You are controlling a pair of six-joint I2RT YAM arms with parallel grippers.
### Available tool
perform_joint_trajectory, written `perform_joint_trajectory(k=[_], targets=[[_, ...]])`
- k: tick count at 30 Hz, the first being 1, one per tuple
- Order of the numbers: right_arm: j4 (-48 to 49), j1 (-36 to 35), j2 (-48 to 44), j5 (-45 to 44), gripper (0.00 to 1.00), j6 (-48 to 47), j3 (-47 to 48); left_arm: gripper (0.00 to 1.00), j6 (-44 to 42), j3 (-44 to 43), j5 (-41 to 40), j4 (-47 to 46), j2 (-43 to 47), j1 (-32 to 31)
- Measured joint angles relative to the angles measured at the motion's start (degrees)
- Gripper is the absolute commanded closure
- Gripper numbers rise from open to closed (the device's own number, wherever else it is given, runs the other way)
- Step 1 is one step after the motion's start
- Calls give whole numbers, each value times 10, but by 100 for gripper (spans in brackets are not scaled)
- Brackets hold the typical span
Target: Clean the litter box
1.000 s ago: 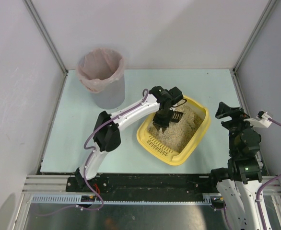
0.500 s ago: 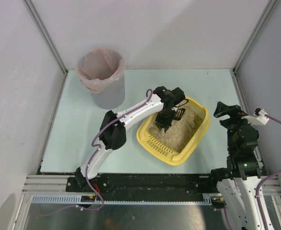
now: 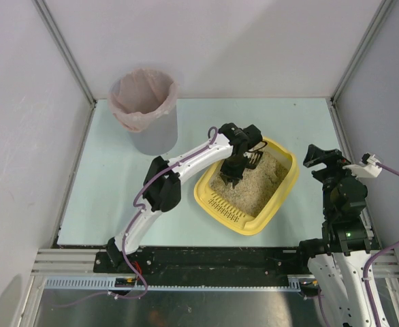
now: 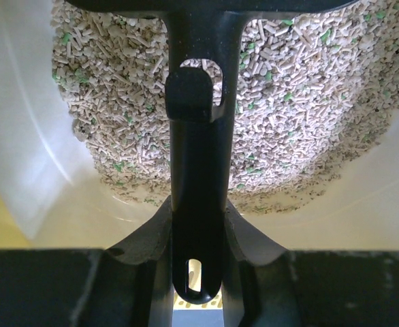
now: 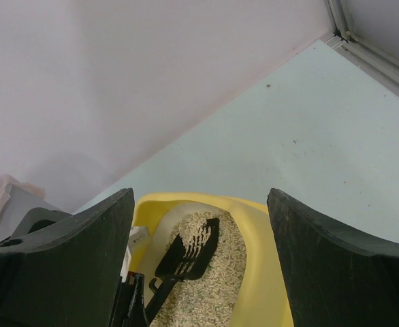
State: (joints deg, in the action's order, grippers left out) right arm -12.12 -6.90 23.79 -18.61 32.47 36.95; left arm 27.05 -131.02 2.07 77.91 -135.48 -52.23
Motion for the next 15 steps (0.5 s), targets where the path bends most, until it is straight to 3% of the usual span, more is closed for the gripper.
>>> perform_joint_trajectory(k=[15], targets=[[3, 0, 7, 6, 16, 0, -4, 100, -1, 5, -19, -6, -13, -5]])
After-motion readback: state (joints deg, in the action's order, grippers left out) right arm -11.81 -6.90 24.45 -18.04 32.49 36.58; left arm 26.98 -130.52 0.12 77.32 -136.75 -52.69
